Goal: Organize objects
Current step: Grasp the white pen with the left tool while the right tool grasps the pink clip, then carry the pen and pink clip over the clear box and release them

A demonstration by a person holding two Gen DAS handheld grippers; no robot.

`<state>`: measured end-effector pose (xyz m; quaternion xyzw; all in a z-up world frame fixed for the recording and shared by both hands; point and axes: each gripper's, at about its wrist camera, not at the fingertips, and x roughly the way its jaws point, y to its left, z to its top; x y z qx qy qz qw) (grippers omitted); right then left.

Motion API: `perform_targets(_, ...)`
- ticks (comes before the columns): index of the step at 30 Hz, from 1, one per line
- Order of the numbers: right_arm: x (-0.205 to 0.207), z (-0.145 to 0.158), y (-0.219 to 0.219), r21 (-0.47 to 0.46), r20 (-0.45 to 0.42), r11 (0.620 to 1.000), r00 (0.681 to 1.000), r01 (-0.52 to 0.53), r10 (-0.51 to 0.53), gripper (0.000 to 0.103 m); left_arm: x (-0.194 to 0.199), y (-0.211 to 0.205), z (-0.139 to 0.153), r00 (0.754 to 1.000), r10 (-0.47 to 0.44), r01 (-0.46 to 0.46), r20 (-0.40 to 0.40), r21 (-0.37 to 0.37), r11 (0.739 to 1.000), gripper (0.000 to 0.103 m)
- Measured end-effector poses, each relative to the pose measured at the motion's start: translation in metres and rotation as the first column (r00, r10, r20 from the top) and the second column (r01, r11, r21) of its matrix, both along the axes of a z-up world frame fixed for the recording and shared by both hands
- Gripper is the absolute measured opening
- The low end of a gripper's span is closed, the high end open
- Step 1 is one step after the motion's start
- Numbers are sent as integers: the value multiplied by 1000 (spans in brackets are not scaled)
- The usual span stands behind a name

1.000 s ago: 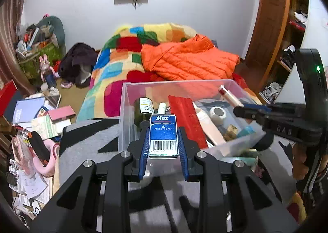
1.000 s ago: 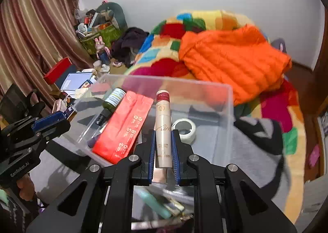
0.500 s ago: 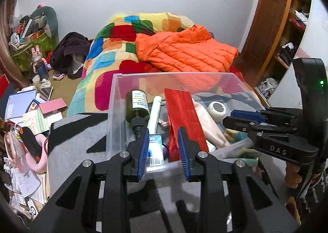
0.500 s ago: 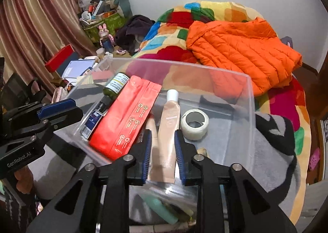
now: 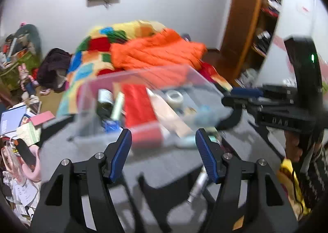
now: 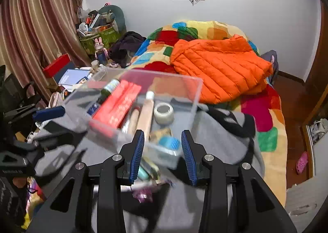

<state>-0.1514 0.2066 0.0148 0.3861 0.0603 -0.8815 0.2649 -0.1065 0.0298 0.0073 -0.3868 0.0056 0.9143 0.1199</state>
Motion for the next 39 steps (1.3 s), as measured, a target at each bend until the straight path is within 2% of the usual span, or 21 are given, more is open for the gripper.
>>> perform_targets(6, 18, -27, 17, 1, 75, 1000, 997, 8, -8, 36, 8, 34, -41, 990, -90, 95, 111, -41, 995, 64)
perform_targets(11, 33, -53, 15, -7, 140, 998, 989, -56, 56, 39, 9, 53, -64, 976, -143, 154, 166, -58, 986, 64)
perform_targets(12, 35, -59, 13, -17, 160, 998, 985, -68, 70, 41, 8, 56, -67, 973, -151, 163, 176, -58, 985, 60)
perform_targets(13, 35, -63, 11, -17, 172, 997, 982, -73, 75, 42, 8, 58, -69, 971, -155, 168, 183, -58, 984, 51)
perform_targets(14, 36, -65, 8, -8, 175, 997, 982, -75, 75, 42, 8, 58, -72, 970, -156, 171, 188, -62, 983, 50)
perform_targets(18, 41, -74, -6, 29, 164, 996, 983, -83, 78, 42, 16, 62, -71, 973, -166, 178, 162, -66, 982, 30)
perform_targets(20, 40, -77, -10, 44, 155, 996, 985, -78, 70, 42, 19, 60, -71, 973, -167, 179, 158, -64, 982, 24)
perform_targets(21, 41, -78, -12, 54, 139, 996, 988, -70, 62, 38, 18, 59, -71, 974, -165, 177, 154, -66, 982, 20)
perform_targets(23, 43, -76, -11, 70, 115, 996, 992, -60, 52, 25, 19, 56, -70, 974, -164, 175, 153, -57, 983, 20)
perform_targets(24, 44, -75, -9, 63, 116, 996, 992, -60, 53, 24, 22, 55, -70, 974, -167, 177, 153, -52, 983, 19)
perform_targets(34, 55, -72, 17, 0, 137, 1000, 991, -13, 13, 24, 61, 33, -65, 973, -169, 181, 160, -66, 981, 13)
perform_targets(39, 61, -61, 24, -28, 114, 1000, 993, 8, -5, 24, 60, 30, -65, 969, -168, 180, 178, -52, 982, 13)
